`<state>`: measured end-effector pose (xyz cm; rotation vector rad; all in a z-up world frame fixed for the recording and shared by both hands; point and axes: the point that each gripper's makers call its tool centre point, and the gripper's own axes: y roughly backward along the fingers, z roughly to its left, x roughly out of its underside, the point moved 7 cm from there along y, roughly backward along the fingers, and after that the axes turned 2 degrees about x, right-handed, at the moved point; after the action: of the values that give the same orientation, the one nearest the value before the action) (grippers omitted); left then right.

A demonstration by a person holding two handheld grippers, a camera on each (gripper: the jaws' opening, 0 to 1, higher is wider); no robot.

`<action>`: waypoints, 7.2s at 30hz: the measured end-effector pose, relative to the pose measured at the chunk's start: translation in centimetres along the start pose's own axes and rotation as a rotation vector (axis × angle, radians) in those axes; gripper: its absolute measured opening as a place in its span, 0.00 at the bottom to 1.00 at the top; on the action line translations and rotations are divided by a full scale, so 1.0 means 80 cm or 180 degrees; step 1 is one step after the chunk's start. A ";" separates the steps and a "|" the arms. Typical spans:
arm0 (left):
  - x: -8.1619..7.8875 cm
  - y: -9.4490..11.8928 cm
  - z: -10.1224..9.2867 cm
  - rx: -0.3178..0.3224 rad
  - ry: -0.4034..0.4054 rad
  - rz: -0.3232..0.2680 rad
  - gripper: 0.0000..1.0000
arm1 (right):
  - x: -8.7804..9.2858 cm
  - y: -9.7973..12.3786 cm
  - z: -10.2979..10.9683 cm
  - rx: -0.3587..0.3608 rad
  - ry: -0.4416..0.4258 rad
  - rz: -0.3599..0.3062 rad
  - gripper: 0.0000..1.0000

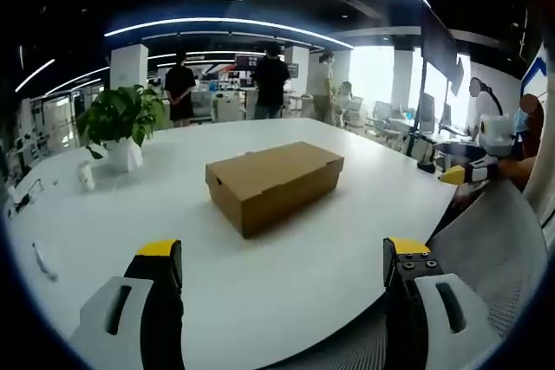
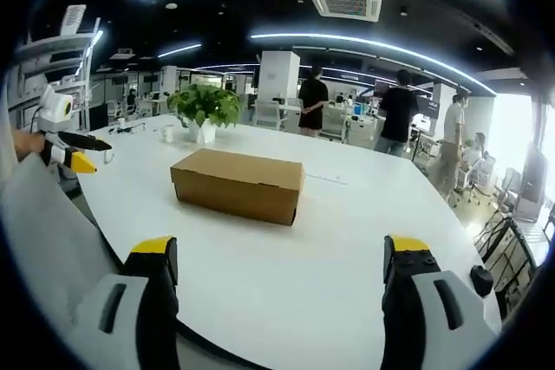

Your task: Operate the shoe box by opening the lid, removing the specified soft item, and placing it in the target area until the item is outside and the box remains undamaged.

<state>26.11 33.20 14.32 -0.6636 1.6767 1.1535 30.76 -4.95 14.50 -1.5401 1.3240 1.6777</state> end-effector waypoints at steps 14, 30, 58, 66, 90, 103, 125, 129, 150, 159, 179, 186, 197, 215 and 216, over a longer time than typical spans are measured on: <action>-0.003 0.000 0.003 -0.0044 0.0065 0.0021 1.00 | -0.002 -0.002 -0.002 -0.0006 -0.0037 0.0041 0.95; -0.015 -0.003 0.011 -0.0053 0.0013 0.0137 1.00 | -0.019 -0.012 -0.006 -0.0139 0.0009 0.0112 0.94; -0.042 -0.110 0.052 0.0060 0.0005 0.0248 1.00 | -0.043 -0.129 -0.042 -0.0666 0.0416 0.0247 0.88; -0.039 -0.137 0.063 0.0033 0.0039 0.0263 1.00 | -0.044 -0.165 -0.049 -0.0805 0.0506 0.0281 0.85; -0.033 -0.218 0.085 -0.0019 0.0025 0.0423 0.97 | -0.026 -0.266 -0.054 -0.1225 0.0631 0.0482 0.70; -0.033 -0.243 0.084 0.0018 -0.0089 0.0536 0.91 | -0.012 -0.301 -0.054 -0.1323 0.0553 0.0632 0.60; -0.028 -0.261 0.078 -0.0053 -0.0052 0.0535 0.85 | -0.008 -0.326 -0.037 -0.1533 0.0498 0.0668 0.48; -0.028 -0.261 0.077 -0.0051 -0.0069 0.0544 0.84 | -0.008 -0.324 -0.034 -0.1508 0.0476 0.0682 0.48; -0.025 -0.252 0.085 0.0152 -0.0233 0.0623 0.82 | 0.000 -0.292 -0.007 -0.1211 0.0314 0.0728 0.46; -0.022 -0.242 0.089 0.0266 -0.0303 0.0644 0.82 | 0.004 -0.275 0.011 -0.1074 0.0250 0.0722 0.46; -0.010 -0.205 0.096 0.0409 -0.0363 0.0699 0.81 | 0.010 -0.243 0.051 -0.0972 0.0198 0.0739 0.46; -0.005 -0.188 0.102 0.0441 -0.0377 0.0723 0.80 | 0.011 -0.233 0.068 -0.0970 0.0186 0.0744 0.45; 0.007 -0.160 0.112 0.0454 -0.0385 0.0767 0.80 | 0.012 -0.220 0.098 -0.1000 0.0197 0.0743 0.45; 0.021 -0.120 0.123 0.0474 -0.0412 0.0878 0.80 | 0.015 -0.196 0.139 -0.1002 0.0263 0.0741 0.44; 0.022 -0.119 0.124 0.0475 -0.0411 0.0880 0.80 | 0.016 -0.196 0.141 -0.1006 0.0267 0.0741 0.44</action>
<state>37.26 38.53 8.11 -0.2633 1.7601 1.2203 38.81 10.96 7.10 -1.6996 1.3751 2.0695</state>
